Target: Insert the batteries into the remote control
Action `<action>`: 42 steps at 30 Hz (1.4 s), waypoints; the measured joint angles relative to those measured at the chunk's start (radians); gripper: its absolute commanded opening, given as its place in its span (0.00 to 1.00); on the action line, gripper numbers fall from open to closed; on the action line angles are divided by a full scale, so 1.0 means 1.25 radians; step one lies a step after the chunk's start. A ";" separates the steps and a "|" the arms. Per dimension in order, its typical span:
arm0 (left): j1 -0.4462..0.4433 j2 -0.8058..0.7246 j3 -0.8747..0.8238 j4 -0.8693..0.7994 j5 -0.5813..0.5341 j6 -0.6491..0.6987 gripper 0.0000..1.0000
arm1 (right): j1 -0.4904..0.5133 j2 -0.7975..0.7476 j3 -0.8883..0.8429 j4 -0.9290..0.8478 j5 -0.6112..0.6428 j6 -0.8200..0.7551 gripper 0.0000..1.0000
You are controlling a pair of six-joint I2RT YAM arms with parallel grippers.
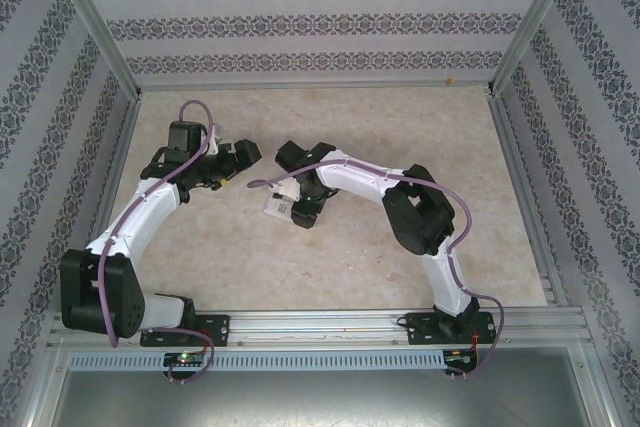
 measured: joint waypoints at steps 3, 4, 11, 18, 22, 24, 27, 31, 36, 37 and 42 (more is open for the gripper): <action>0.000 0.000 0.000 0.005 0.003 -0.002 1.00 | 0.001 0.000 0.000 0.001 0.001 0.002 0.56; 0.000 0.000 0.000 0.005 0.004 -0.002 1.00 | 0.001 0.000 0.000 0.001 0.001 0.003 0.56; 0.000 0.000 -0.005 0.005 0.009 -0.002 1.00 | 0.016 0.007 0.000 0.000 0.000 0.006 0.58; 0.000 0.000 -0.009 0.005 0.013 -0.005 1.00 | 0.022 0.008 -0.018 0.000 0.002 0.010 0.64; 0.000 0.000 -0.009 0.005 0.015 -0.010 1.00 | 0.022 0.008 -0.020 0.000 0.004 0.019 0.67; 0.000 0.000 -0.010 0.007 0.015 -0.012 1.00 | 0.023 0.008 -0.020 0.000 0.004 0.028 0.69; 0.000 0.000 -0.016 0.008 0.015 -0.012 1.00 | 0.026 0.008 -0.020 0.001 0.003 0.041 0.73; 0.000 0.000 -0.019 0.007 0.017 -0.010 1.00 | 0.023 0.003 -0.019 0.001 -0.011 0.076 0.77; 0.000 0.034 0.002 -0.031 0.008 0.031 0.92 | -0.016 -0.082 -0.077 0.066 -0.082 0.209 0.76; 0.000 0.055 0.019 -0.051 0.002 0.047 0.90 | -0.034 -0.123 -0.115 0.095 -0.101 0.258 0.75; -0.006 0.193 0.136 -0.168 -0.026 0.139 0.81 | -0.113 -0.302 -0.320 0.258 -0.174 0.530 0.68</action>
